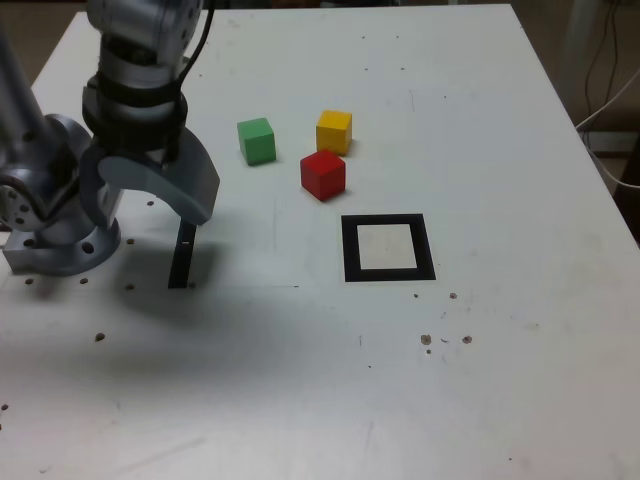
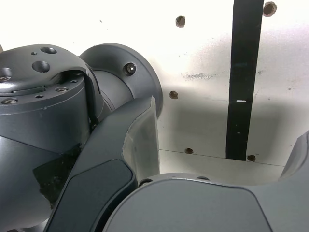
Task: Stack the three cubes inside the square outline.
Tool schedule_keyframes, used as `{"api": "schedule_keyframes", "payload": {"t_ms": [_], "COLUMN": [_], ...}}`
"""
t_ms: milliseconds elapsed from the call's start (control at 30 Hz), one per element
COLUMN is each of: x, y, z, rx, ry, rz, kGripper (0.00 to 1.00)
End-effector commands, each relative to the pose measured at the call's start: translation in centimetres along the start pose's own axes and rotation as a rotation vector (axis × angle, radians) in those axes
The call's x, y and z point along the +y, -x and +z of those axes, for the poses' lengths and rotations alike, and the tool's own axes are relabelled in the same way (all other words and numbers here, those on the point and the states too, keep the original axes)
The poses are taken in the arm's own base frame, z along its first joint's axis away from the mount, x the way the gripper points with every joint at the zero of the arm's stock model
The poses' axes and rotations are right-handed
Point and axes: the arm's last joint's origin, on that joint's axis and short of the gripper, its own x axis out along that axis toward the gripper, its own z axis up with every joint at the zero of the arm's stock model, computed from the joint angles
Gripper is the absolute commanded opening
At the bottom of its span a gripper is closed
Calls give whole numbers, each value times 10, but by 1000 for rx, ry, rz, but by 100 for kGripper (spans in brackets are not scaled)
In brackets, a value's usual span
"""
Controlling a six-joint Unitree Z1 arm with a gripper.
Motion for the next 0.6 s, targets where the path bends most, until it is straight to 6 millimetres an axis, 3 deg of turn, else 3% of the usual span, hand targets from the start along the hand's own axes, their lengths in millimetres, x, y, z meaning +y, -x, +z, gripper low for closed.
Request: {"api": "schedule_keyframes", "payload": {"t_ms": [0,567], "x": [0,1], "y": [1,3], "z": [-1,-4], "rx": [-5,0], "ry": [1,-5], "rz": [2,-2], "kGripper": [99,99]}}
